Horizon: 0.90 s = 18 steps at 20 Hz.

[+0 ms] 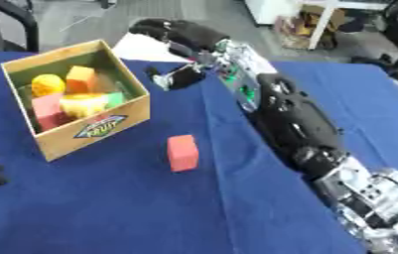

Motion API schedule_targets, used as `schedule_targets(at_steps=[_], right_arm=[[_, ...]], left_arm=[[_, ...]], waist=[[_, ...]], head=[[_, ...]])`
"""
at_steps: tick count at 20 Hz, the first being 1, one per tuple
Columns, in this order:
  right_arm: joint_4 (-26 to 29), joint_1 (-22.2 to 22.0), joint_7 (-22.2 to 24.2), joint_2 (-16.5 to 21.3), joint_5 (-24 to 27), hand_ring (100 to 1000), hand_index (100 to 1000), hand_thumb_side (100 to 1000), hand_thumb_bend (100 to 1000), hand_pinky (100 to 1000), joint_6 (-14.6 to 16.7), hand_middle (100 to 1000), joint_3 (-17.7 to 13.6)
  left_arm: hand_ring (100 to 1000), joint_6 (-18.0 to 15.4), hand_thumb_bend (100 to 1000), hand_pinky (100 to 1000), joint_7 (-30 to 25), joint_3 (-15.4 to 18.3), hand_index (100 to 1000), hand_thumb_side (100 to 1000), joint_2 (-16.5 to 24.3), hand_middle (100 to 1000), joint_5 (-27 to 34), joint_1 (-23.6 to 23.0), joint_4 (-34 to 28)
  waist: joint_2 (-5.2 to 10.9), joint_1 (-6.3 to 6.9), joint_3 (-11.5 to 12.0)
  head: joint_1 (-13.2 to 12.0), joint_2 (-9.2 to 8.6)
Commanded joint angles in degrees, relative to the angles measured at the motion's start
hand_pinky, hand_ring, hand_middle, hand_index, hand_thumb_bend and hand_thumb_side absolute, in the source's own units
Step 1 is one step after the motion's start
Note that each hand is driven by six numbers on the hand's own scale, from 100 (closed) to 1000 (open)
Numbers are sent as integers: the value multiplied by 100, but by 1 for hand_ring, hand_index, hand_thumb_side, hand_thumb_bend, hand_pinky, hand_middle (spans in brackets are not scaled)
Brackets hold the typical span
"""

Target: Pick up objects on the table and place them in the box.

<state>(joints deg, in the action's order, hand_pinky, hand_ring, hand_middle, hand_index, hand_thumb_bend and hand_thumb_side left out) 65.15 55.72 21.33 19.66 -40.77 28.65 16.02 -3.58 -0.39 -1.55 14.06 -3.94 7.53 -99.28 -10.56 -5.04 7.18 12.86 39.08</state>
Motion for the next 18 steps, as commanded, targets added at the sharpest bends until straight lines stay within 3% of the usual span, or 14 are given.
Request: schedule_targets(at_steps=[1,4,7,13,18], right_arm=[[749,-219,897,586,917,892,1000,498,100,870,155,973,194],[1123,-633,1629,744,939,926,1000,439,100,878,313,988,330],[1225,-931,1972,701,550,939,1000,424,100,880,442,995,398],[1127,-1157,1799,407,-427,957,1000,492,100,885,668,1000,523],[627,-1127,1506,110,-1164,964,1000,546,100,887,790,1000,562]], left_arm=[[571,-9,100,689,40,55,766,754,70,587,-34,17,-84],[571,-10,100,689,41,58,766,754,69,587,-40,9,-81],[571,-13,100,690,43,58,766,753,66,588,-41,10,-82],[572,-13,100,690,45,61,767,752,65,588,-29,20,-86],[572,-17,100,690,29,53,767,751,56,589,-31,43,-91]], waist=[[189,32,-47],[203,32,-87],[210,41,-79],[205,55,-37],[183,66,-10]], head=[[-64,45],[-90,64],[-93,71],[-90,57],[-94,24]])
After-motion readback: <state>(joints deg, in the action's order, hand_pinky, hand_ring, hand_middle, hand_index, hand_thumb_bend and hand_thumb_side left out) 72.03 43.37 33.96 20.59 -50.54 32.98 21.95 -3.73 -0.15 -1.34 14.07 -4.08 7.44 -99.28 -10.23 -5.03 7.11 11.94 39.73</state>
